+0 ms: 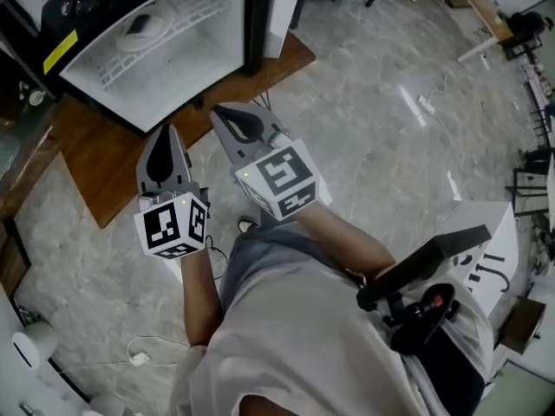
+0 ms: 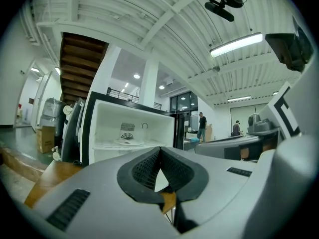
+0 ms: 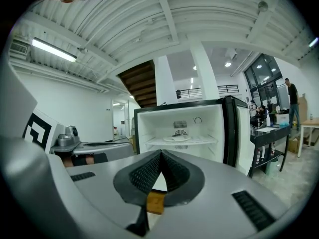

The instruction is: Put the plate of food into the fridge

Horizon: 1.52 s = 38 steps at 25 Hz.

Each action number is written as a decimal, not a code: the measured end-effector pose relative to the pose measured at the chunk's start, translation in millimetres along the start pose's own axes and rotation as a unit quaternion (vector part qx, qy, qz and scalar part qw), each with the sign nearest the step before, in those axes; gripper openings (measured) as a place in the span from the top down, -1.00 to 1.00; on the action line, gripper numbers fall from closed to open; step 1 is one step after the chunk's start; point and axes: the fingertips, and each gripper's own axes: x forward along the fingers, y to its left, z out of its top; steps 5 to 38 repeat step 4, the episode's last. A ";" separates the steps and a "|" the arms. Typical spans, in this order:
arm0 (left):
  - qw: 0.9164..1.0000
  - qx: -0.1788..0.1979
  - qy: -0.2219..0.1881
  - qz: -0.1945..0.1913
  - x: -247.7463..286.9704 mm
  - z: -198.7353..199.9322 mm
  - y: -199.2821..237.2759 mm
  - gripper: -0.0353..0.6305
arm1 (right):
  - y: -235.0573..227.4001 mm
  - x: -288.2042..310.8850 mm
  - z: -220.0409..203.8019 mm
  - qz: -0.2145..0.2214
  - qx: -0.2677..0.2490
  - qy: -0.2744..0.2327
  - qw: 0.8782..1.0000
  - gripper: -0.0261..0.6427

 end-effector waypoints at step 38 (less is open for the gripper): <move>1.000 -0.004 0.001 0.002 -33.7 43.1 -13.5 0.84 | 23.6 -36.0 38.0 -0.003 0.000 0.004 1.000 0.87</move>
